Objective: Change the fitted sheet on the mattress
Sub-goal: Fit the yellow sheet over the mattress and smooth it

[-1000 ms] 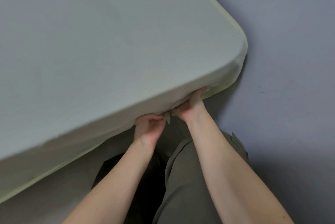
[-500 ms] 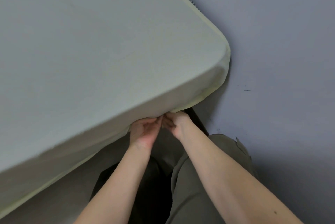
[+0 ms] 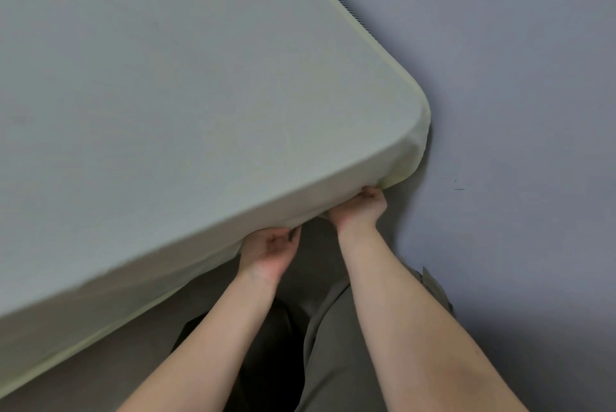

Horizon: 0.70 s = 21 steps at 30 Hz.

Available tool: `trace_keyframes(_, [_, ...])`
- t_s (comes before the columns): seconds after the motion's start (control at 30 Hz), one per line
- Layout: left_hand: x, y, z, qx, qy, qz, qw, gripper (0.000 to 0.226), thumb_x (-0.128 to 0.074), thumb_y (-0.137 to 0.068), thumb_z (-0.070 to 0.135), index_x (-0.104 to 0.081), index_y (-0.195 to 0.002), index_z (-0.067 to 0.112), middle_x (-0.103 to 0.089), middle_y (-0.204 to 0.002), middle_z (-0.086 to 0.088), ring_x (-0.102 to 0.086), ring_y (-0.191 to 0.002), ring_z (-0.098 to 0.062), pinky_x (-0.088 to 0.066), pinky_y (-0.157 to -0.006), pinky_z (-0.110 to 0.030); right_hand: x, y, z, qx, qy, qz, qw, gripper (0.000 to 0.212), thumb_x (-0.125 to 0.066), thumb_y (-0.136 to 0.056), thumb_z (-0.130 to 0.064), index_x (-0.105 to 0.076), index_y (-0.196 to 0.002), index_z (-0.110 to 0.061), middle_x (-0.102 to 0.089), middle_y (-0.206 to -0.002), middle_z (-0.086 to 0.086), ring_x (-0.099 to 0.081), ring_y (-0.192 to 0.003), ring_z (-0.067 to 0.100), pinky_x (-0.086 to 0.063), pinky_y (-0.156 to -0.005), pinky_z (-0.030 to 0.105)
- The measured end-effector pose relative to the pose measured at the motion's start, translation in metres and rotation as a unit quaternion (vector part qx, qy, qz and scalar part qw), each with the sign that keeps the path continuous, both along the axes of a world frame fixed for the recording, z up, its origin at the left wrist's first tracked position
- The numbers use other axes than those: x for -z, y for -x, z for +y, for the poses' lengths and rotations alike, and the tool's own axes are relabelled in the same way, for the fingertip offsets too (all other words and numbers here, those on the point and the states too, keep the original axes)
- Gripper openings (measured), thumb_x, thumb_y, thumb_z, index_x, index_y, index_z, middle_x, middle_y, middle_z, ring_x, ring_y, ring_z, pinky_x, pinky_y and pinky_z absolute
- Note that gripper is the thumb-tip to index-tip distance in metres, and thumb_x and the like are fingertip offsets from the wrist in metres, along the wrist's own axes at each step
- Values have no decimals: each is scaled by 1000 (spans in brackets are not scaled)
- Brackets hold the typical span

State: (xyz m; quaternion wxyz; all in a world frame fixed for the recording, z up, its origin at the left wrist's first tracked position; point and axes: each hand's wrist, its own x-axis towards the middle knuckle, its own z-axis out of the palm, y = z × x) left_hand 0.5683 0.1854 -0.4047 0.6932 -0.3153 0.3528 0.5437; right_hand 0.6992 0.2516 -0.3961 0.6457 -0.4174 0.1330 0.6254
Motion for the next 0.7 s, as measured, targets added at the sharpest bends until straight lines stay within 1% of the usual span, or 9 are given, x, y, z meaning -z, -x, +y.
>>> trace_keyframes(0.07, [0,0,1,6,14,16,1000,38,-30,-83,-22,-58,-98,-1,-62,-121,-16,-49,-127,-32,-35,-111,-47,0,-6,4,2,-9,12,1000,27,-36,-66,-15,-55,-85,-21,-61,-94,10,-58,-97,29,-43,-87,32])
trace_keyframes(0.17, [-2,3,0,37,53,61,996,34,-29,-88,-21,-57,-96,-3,-60,-110,-21,-49,-127,-36,-37,-109,-46,-1,-8,2,-5,-26,18,999,29,-36,-64,-14,-55,-85,-20,-60,-95,9,-55,-104,30,-38,-99,34])
trace_keyframes(0.27, [-8,7,-12,85,46,79,992,42,-34,-85,-21,-55,-118,-5,-59,-124,-24,-57,-117,-38,-48,-98,-45,-4,-5,3,-16,-26,2,1000,28,-36,-63,-13,-53,-83,-20,-57,-92,8,-51,-107,29,-31,-108,35])
trace_keyframes(0.37, [-8,5,-19,110,23,60,992,51,-33,-85,-21,-50,-129,-3,-57,-130,-20,-56,-120,-32,-44,-104,-43,-7,-4,5,-28,-8,-22,999,21,-32,-74,-11,-50,-77,-23,-53,-82,4,-54,-84,27,-39,-89,30])
trace_keyframes(0.43, [-6,1,-14,104,8,48,993,47,-31,-86,-20,-53,-123,-1,-58,-128,-20,-54,-122,-32,-40,-107,-45,-11,-1,6,-32,-7,-42,999,29,-32,-93,-20,-59,-88,-25,-63,-90,3,-60,-87,27,-46,-81,30])
trace_keyframes(0.5, [-6,-3,-10,104,2,54,993,33,-33,-88,-18,-56,-106,-2,-61,-116,-20,-53,-123,-33,-40,-107,-45,-16,4,2,-34,32,-86,995,29,-33,-102,-25,-62,-100,-23,-67,-98,3,-63,-90,24,-52,-73,30])
trace_keyframes(0.6, [-3,-6,-10,104,-22,49,993,26,-33,-91,-14,-56,-93,-3,-61,-104,-20,-51,-126,-32,-39,-108,-43,-18,6,-14,6,124,-126,984,21,-44,-94,1,-53,-84,-15,-59,-84,4,-56,-70,18,-51,-52,18])
trace_keyframes(0.63, [-3,-5,-12,111,-34,49,992,25,-33,-91,-13,-56,-93,-3,-62,-105,-20,-51,-127,-32,-38,-108,-43,-19,4,-21,5,154,-140,978,20,-48,-91,6,-54,-83,-12,-60,-83,5,-57,-70,18,-51,-51,16])
trace_keyframes(0.7, [-4,1,-17,149,-51,60,986,23,-36,-93,-10,-57,-91,-2,-62,-108,-20,-51,-127,-30,-38,-109,-39,-19,8,-35,-37,153,-161,974,17,-53,-90,7,-62,-98,-5,-65,-96,8,-63,-88,21,-55,-76,23])
